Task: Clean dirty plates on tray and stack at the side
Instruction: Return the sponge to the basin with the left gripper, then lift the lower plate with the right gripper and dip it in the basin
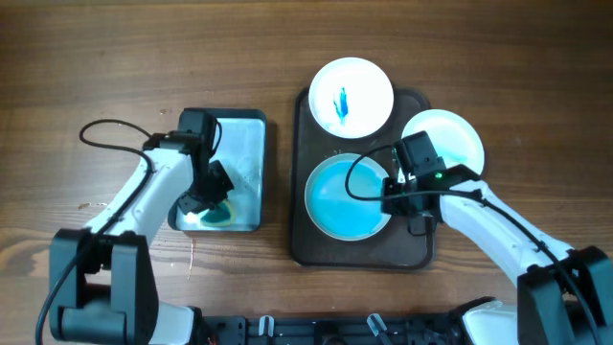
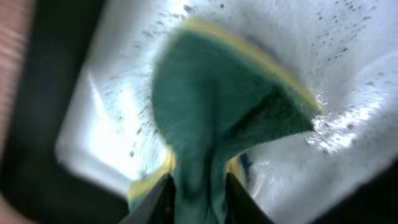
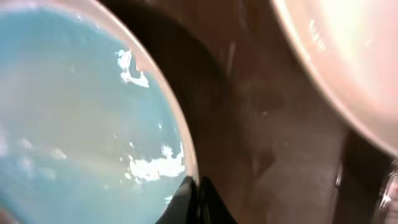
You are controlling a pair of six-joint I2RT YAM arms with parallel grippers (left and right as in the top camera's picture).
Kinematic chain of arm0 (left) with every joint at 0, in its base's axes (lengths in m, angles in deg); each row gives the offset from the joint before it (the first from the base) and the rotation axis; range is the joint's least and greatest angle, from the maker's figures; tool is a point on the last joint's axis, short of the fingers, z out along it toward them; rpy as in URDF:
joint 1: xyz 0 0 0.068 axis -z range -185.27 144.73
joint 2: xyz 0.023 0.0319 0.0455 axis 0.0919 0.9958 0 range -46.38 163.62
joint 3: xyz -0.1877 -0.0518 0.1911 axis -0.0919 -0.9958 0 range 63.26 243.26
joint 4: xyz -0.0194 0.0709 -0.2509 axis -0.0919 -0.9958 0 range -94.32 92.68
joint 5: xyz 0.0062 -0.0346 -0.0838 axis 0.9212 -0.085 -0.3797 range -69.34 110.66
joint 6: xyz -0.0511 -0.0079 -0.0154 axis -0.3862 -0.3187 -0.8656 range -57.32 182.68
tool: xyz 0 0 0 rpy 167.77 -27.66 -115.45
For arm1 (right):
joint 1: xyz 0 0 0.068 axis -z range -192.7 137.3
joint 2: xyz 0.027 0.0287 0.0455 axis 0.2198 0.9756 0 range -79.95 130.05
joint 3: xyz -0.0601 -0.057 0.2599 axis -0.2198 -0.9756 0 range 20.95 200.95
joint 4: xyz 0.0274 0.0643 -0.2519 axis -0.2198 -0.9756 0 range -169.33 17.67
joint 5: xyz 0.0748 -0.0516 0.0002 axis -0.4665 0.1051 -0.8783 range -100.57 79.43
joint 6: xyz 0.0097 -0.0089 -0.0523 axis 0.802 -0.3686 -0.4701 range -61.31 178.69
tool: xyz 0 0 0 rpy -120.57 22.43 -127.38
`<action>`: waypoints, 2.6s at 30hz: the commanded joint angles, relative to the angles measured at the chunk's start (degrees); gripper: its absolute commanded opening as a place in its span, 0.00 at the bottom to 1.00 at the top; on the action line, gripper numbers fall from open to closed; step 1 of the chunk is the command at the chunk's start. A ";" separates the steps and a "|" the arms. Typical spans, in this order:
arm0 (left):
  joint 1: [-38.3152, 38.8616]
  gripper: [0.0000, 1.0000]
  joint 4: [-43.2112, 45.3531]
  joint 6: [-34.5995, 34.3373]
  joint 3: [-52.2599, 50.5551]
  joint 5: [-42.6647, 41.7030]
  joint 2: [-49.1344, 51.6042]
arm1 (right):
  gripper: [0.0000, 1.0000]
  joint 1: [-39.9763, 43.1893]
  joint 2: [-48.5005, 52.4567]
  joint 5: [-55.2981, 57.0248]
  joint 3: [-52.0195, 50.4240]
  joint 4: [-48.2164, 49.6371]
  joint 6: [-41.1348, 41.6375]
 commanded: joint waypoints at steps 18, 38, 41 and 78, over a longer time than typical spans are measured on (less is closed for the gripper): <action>-2.16 0.71 -8.94 3.21 5.92 -5.05 -25.68 | 0.04 0.17 5.11 -2.56 -0.07 6.47 -2.89; -6.14 1.00 -16.87 -6.73 5.92 1.29 -35.30 | 0.04 0.02 4.04 -3.02 21.35 -13.88 -6.73; -9.68 1.00 -17.68 -7.91 5.92 1.49 -36.39 | 0.04 -1.62 4.15 -3.19 30.47 -20.00 -6.75; -26.16 1.00 -22.38 -7.85 5.92 0.79 -36.57 | 0.04 -44.76 16.04 66.16 38.23 36.65 -43.82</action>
